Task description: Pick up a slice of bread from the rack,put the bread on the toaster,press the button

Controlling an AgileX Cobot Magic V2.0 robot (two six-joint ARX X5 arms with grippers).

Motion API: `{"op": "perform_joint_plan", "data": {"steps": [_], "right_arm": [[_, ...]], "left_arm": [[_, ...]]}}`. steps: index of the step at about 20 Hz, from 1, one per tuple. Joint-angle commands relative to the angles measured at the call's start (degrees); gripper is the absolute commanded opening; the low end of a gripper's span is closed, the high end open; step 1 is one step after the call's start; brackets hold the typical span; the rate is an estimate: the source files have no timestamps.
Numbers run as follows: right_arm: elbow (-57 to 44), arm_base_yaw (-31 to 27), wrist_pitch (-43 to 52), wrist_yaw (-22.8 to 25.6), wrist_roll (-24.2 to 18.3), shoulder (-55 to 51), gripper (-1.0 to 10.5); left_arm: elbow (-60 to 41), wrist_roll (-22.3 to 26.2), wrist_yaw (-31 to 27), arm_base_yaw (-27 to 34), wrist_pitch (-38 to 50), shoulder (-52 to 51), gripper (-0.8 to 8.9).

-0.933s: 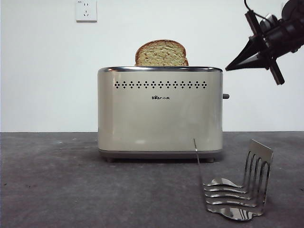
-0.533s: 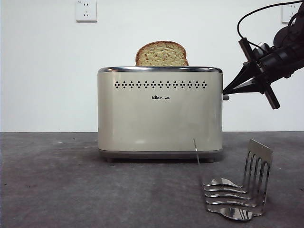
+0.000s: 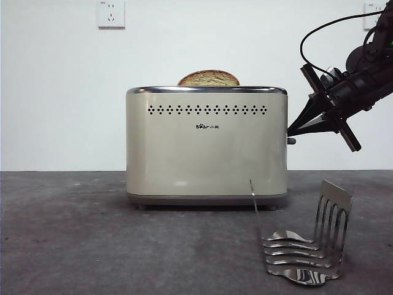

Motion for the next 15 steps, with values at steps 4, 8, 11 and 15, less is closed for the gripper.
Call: {"op": "perform_joint_plan", "data": {"steps": [4,8,11,15], "right_arm": [[-0.48,0.09,-2.19,1.92,-2.14,2.19,-0.1],[-0.48,0.09,-2.95,2.12,-2.21,4.79,-0.1],[-0.48,0.09,-4.07,3.74,-2.89,5.9,-0.1],[-0.48,0.07,-5.44,6.36,-3.72,5.92,-0.1]], "left_arm": [[-0.33,-0.55,-0.15,-0.07,0.13,-0.15,-0.09],[-0.33,-0.55,-0.13,-0.07,0.13,-0.15,-0.09],[-0.33,-0.55,-0.15,-0.07,0.15,-0.15,-0.09],[-0.33,-0.55,-0.15,-0.07,0.15,-0.15,-0.09]]}}
